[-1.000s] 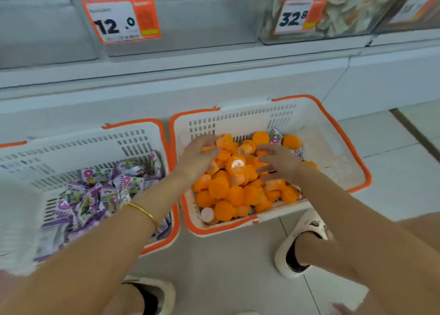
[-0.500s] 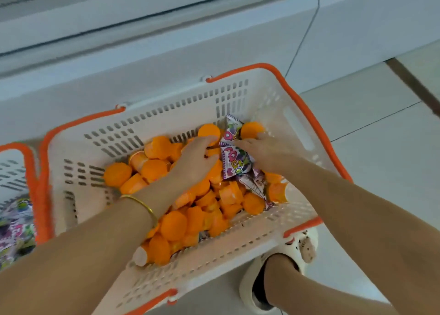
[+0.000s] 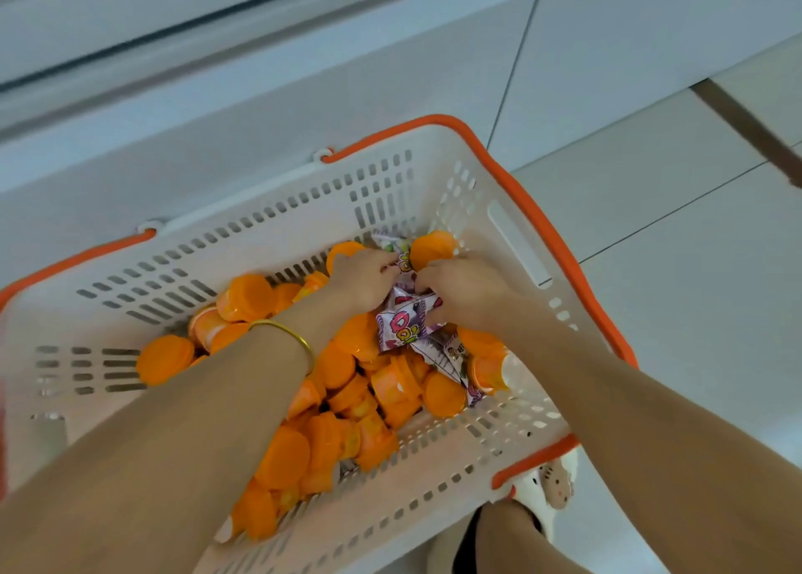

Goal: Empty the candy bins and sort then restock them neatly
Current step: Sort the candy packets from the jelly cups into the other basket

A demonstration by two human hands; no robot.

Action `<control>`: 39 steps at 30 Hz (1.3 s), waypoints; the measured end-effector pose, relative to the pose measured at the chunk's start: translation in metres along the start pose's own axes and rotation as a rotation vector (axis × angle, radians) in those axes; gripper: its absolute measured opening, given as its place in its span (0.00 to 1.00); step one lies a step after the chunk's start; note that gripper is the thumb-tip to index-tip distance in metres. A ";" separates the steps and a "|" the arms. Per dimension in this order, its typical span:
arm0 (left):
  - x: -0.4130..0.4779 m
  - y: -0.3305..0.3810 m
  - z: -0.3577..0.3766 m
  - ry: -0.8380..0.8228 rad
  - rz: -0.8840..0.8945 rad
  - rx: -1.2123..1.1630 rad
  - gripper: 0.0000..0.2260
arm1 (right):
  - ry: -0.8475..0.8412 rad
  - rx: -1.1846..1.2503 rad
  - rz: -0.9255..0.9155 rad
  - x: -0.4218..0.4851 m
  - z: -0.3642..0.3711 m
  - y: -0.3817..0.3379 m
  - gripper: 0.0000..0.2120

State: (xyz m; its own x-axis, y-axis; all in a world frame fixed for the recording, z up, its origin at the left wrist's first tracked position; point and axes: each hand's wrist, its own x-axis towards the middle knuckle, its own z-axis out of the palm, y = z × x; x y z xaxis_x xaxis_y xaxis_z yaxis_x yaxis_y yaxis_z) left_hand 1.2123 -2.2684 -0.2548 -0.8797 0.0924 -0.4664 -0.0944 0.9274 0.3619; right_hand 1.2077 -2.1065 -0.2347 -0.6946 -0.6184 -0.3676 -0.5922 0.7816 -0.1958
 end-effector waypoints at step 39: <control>-0.341 -0.167 -0.053 0.819 -0.176 -0.630 0.14 | -0.041 1.260 0.242 -0.043 -0.051 -0.283 0.13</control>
State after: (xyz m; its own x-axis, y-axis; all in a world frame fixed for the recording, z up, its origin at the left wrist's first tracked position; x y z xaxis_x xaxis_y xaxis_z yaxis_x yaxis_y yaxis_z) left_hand 1.5033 -2.4744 -0.1132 -0.8542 -0.5175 0.0510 -0.2704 0.5258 0.8065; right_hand 1.3847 -2.3050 -0.1169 -0.7037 -0.4647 -0.5375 0.3561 0.4240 -0.8327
